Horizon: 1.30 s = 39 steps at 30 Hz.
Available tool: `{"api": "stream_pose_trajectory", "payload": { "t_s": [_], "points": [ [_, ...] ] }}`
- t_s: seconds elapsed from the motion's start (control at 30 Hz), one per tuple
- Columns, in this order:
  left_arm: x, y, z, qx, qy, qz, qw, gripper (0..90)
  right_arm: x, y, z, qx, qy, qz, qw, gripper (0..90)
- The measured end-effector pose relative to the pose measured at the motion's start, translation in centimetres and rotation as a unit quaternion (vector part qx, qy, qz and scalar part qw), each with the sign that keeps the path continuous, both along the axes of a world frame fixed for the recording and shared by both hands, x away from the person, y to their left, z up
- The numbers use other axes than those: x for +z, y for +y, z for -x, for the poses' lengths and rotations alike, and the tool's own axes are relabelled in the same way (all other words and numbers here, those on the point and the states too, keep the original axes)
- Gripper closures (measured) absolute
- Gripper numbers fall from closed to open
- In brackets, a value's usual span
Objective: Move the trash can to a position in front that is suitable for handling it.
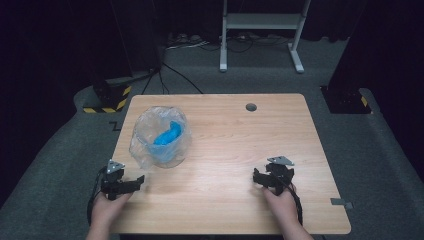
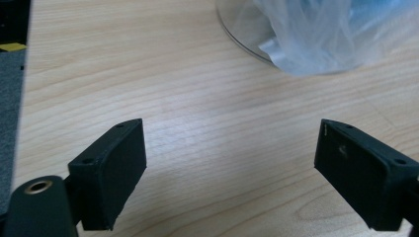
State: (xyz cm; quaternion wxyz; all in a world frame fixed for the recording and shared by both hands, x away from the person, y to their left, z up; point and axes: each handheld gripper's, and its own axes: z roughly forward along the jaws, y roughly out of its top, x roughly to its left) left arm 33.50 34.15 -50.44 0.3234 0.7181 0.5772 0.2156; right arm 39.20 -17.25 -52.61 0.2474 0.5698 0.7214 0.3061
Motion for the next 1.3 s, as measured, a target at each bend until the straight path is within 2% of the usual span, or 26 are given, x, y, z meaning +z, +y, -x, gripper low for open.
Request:
{"api": "stream_pose_trajectory", "payload": {
  "t_s": [0.07,0.17,0.23,0.27,0.3,0.37,0.43,0.5,0.67,0.73,0.83,0.97,1.03,1.17,1.2,1.27,1.3],
  "points": [
    [0.3,0.2,0.1,0.003,-0.008,0.0,1.0,13.7,0.0,0.0,0.0,0.001,0.0,-0.001,1.0,9.5],
    [1.6,0.7,0.5,0.0,-0.019,-0.006,0.9998,14.6,0.0,0.0,0.0,0.001,0.0,0.0,1.0,9.5],
    [1.9,0.7,0.5,0.0,-0.02,-0.005,0.9998,15.4,0.0,0.0,0.0,0.001,0.0,0.0,1.0,9.5],
    [2.5,0.7,0.6,0.001,-0.017,-0.001,0.9999,15.4,0.0,0.0,0.0,0.0,-0.001,0.001,1.0,9.5],
    [3.3,0.7,0.6,-0.007,-0.018,0.006,0.9998,15.9,0.0,0.1,-0.1,-0.01,-0.001,0.002,0.9999,9.7],
    [3.9,0.4,0.6,-0.023,-0.023,0.014,0.9994,16.3,0.0,0.2,-0.2,-0.012,-0.001,0.003,0.9999,9.6],
    [4.6,0.2,0.5,-0.029,-0.025,0.013,0.9992,16.4,0.0,0.2,-0.2,-0.012,-0.001,0.002,0.9999,9.7],
    [5.2,0.0,0.4,-0.037,-0.027,0.025,0.9986,17.3,0.0,0.2,-0.1,-0.012,0.001,-0.001,0.9999,9.7],
    [7.0,-0.5,0.2,-0.046,-0.047,0.029,0.9974,19.8,0.0,0.2,-0.1,-0.012,0.0,0.001,0.9999,9.6],
    [7.8,-0.6,0.2,-0.051,-0.058,0.037,0.9963,20.9,0.0,0.2,-0.2,-0.011,-0.001,0.0,0.9999,9.4],
    [8.8,-0.9,0.1,-0.05,-0.08,0.035,0.9949,21.4,0.0,0.2,-0.2,-0.009,-0.001,0.002,1.0,9.4],
    [10.2,-1.5,-0.3,-0.052,-0.111,0.039,0.9917,21.3,0.0,0.2,-0.2,-0.009,-0.001,0.002,1.0,9.3],
    [10.5,-1.6,-0.4,-0.052,-0.116,0.04,0.9911,20.8,0.0,0.2,-0.2,-0.009,-0.001,0.002,1.0,9.3],
    [11.8,-2.5,-1.2,-0.051,-0.143,0.051,0.9871,19.6,0.0,0.2,-0.2,-0.009,-0.002,0.002,1.0,9.4],
    [11.8,-2.5,-1.2,-0.051,-0.143,0.051,0.9871,19.6,0.0,0.2,-0.2,-0.009,-0.002,0.002,1.0,9.4],
    [12.2,-2.7,-1.8,-0.05,-0.155,0.056,0.985,20.6,0.0,0.3,-0.2,-0.009,-0.002,0.003,1.0,9.6],
    [12.3,-2.8,-2.0,-0.045,-0.157,0.058,0.9849,21.6,0.0,0.3,-0.2,-0.009,-0.002,0.003,1.0,9.7]
  ]
}}
